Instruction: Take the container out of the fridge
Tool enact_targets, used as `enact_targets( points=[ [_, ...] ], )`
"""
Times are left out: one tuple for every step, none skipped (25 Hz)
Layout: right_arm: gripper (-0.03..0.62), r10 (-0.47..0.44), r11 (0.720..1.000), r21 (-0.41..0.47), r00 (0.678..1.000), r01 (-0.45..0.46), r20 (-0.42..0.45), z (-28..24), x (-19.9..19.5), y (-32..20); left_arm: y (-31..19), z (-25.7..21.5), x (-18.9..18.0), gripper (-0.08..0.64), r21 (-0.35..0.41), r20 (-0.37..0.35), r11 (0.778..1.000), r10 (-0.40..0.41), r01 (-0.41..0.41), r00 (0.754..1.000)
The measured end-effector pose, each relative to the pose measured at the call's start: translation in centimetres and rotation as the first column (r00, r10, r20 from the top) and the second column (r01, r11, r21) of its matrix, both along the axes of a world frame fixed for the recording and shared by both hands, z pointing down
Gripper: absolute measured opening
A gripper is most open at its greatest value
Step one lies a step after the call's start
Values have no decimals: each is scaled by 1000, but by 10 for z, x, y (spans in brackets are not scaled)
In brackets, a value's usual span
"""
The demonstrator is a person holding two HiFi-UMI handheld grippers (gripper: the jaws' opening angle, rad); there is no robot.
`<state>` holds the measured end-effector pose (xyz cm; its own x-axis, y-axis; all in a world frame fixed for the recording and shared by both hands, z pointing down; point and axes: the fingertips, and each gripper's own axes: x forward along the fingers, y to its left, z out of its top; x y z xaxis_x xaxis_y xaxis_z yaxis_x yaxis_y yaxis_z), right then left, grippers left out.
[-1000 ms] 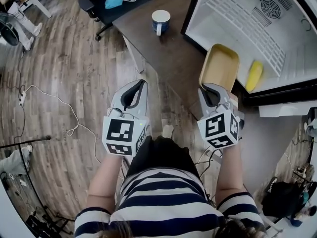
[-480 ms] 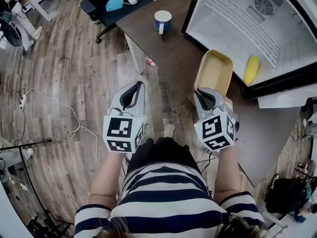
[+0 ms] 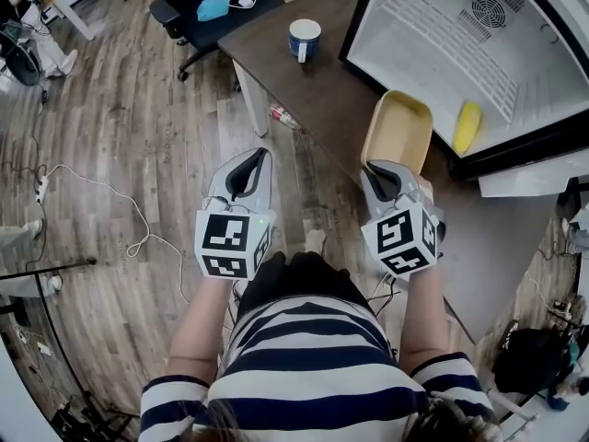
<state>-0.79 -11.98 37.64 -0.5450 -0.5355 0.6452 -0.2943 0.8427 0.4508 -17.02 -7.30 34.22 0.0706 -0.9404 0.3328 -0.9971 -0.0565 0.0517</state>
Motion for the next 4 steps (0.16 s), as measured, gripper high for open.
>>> enact_targets(
  points=[
    [21,-1,1000,0,1000,1,1,-1,0,-1,-1,1,0,0,0,0,1000,0,0,1000],
    [20,-3,1000,1,1000,3,3,-1,-1,-2,-1,1,0,0,1,0,1000,-2,2,1000],
    [21,-5,1000,2,1000,5,6,-2,-2,-3,-2,2,0,0,2,-1,1000,-3,3,1000],
    [20,-7,1000,2,1000,7,8,-2,-2,-4,-3,3,0,0,3,-2,1000,-4,4,1000]
  ],
)
